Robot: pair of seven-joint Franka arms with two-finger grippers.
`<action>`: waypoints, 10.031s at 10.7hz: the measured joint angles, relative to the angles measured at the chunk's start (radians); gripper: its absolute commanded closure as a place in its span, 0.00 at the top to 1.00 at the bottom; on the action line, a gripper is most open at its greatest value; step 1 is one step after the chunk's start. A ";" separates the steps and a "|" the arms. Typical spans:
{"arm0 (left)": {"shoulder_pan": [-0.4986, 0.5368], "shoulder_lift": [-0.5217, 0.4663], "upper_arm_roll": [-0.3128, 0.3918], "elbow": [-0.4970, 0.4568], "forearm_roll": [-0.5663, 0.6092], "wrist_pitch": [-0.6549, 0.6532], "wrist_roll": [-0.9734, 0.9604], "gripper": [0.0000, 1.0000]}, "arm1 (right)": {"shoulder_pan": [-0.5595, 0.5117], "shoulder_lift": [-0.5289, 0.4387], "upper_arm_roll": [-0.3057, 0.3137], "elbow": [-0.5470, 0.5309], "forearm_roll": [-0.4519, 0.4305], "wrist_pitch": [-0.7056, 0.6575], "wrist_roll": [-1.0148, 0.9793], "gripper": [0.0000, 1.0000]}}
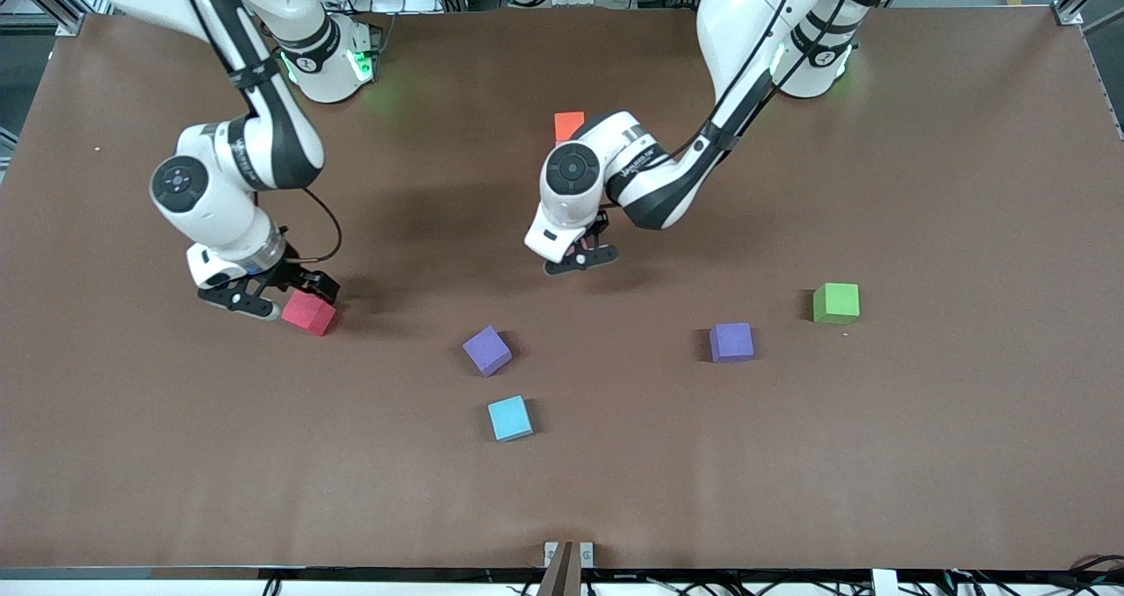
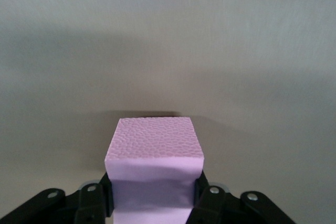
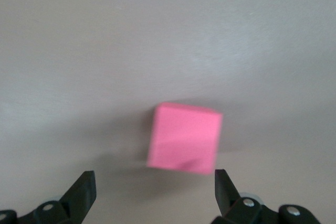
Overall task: Arrange blocks into number 1
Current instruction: 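Grasp the red block with the right gripper while the left gripper holds pink, then place pink in line with the left gripper while the right gripper carries red, then grasp the purple block with the left gripper while the right gripper holds red, then place red below pink with the right gripper while the left gripper carries purple, then hold purple below red with the left gripper while the right gripper retracts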
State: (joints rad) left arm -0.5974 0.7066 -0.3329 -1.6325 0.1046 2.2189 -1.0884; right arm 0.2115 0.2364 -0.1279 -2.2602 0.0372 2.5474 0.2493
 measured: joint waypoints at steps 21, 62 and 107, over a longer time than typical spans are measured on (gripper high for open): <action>0.025 -0.128 -0.116 -0.322 0.075 0.219 0.031 0.00 | 0.039 0.163 -0.022 0.102 0.150 0.059 -0.008 0.44; 0.255 -0.071 0.295 -0.081 0.008 0.107 0.624 1.00 | 0.937 0.385 -0.072 0.430 0.134 -0.060 0.562 1.00; -0.059 -0.023 0.059 -0.065 0.052 0.113 0.155 0.01 | -0.148 -0.124 0.046 0.706 -0.009 -0.782 -0.274 1.00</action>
State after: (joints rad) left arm -0.6569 0.6831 -0.2736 -1.6978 0.1566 2.3320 -0.9332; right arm 0.0634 0.1126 -0.0816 -1.5546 0.0282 1.7652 -0.0250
